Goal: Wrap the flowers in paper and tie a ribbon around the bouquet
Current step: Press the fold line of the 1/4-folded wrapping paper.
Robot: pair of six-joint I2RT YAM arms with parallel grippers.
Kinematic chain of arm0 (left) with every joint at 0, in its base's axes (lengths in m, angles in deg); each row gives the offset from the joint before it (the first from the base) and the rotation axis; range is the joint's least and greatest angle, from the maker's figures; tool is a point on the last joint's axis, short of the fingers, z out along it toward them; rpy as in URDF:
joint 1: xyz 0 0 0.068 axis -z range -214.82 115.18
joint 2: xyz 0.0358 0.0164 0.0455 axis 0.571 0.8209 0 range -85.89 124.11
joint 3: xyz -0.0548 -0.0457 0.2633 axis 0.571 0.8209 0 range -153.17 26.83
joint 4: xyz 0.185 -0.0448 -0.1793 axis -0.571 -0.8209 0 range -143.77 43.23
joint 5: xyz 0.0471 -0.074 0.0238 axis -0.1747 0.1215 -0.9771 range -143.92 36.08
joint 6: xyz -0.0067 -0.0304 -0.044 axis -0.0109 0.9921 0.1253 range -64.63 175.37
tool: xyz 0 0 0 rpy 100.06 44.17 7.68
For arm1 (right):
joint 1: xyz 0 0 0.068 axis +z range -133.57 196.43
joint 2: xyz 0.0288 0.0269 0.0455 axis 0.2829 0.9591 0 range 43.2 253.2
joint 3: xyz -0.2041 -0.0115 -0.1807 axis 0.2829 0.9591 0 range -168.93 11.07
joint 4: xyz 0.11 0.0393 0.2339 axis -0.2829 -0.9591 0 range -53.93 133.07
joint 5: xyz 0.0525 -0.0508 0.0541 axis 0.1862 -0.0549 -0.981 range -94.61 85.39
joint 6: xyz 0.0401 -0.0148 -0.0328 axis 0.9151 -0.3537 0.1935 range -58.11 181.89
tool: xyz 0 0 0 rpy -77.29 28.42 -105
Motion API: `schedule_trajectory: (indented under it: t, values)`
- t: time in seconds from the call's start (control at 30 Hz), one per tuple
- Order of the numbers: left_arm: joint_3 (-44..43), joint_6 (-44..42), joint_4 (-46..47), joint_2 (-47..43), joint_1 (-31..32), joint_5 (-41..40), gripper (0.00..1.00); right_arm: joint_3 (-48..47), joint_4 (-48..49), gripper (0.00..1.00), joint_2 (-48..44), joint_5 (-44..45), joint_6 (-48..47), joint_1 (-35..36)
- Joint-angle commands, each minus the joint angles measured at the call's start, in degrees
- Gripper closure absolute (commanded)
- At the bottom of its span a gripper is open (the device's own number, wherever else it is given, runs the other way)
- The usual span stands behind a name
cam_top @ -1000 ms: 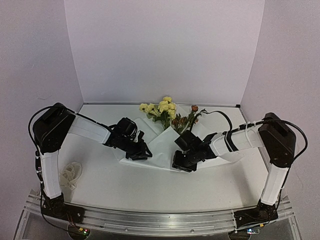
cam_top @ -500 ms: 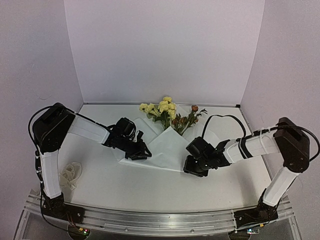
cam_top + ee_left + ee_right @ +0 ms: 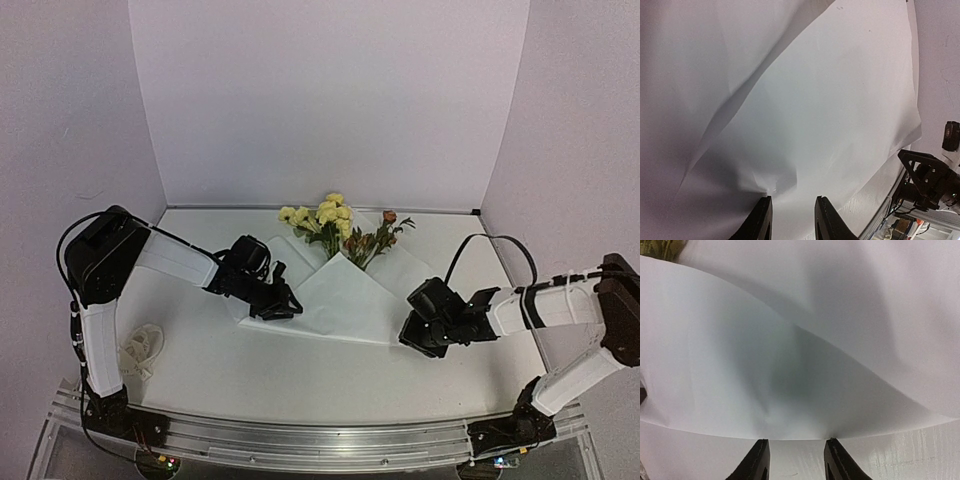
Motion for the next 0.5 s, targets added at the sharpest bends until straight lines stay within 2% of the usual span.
schedule_trajectory:
  t: [0.0,0.23,0.47]
  values:
    - [1.4,-0.5,-2.4,0.7,-0.9,-2.4,0.69,-2.5,-0.1,0.60,-4.3,1.0,-0.3,0.4]
    - [1.3,-0.5,-2.4,0.5,-0.9,-2.6,0.69,-6.1,0.2,0.59,0.3,0.1,-1.9,0.3]
    - [1.0,-0.6,-2.8,0.4,-0.9,-2.6,0.69,-0.7,3.8,0.58,2.8,0.0,-1.5,-2.6]
